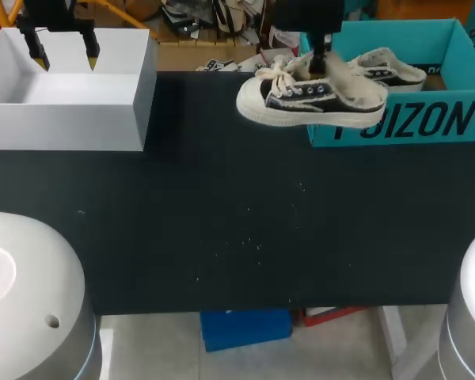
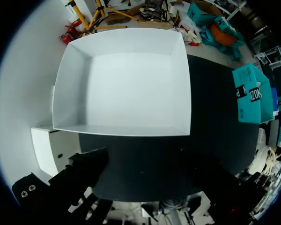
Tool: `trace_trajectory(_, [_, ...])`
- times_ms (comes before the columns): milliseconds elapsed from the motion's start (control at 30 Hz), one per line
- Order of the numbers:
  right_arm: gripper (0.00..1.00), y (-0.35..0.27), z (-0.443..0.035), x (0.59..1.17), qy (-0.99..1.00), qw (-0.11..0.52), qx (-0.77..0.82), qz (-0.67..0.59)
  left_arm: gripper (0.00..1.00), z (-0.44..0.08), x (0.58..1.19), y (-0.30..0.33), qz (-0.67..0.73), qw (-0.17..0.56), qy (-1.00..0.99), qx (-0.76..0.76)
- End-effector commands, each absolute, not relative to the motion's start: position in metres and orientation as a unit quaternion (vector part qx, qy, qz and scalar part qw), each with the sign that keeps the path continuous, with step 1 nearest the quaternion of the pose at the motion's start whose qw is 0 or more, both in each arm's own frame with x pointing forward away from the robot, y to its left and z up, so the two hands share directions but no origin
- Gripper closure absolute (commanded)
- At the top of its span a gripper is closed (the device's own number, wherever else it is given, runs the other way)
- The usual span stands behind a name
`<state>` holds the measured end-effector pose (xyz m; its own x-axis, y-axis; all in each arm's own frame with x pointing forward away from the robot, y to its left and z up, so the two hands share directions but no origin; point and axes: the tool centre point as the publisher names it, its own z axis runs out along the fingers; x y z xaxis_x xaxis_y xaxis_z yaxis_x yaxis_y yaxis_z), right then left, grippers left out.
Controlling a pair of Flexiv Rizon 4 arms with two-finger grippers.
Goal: Take the shoe out of the shoebox, open the shoe tongue, remove and reinsert the insole, then place the shoe into the shoebox
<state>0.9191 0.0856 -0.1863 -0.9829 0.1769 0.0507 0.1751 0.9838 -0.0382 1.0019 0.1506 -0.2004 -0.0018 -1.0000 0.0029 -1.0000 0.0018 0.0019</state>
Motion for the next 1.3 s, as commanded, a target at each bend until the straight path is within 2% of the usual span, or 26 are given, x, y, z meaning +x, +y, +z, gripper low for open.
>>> trace_trajectory(33, [1.00, 0.125, -0.210, 0.884, -0.997, -0.025, -0.074, 0.016, 0.00, -0.200, 1.001, 0.150, -0.001, 0.001, -0.707, 0.707])
trace_trajectory(367, [1.00, 0.194, -0.275, 0.864, -1.000, -0.012, -0.015, -0.013, 0.00, -0.200, 1.001, 0.150, -0.001, 0.001, -0.707, 0.707])
trace_trajectory(867, [1.00, 0.255, -0.349, 0.860, -0.998, 0.008, 0.058, -0.028, 0.00, -0.200, 1.001, 0.150, -0.001, 0.001, -0.707, 0.707])
trace_trajectory(1300, [1.00, 0.262, -0.395, 0.864, -0.999, 0.015, 0.028, -0.010, 0.00, -0.200, 1.001, 0.150, -0.001, 0.001, -0.707, 0.707])
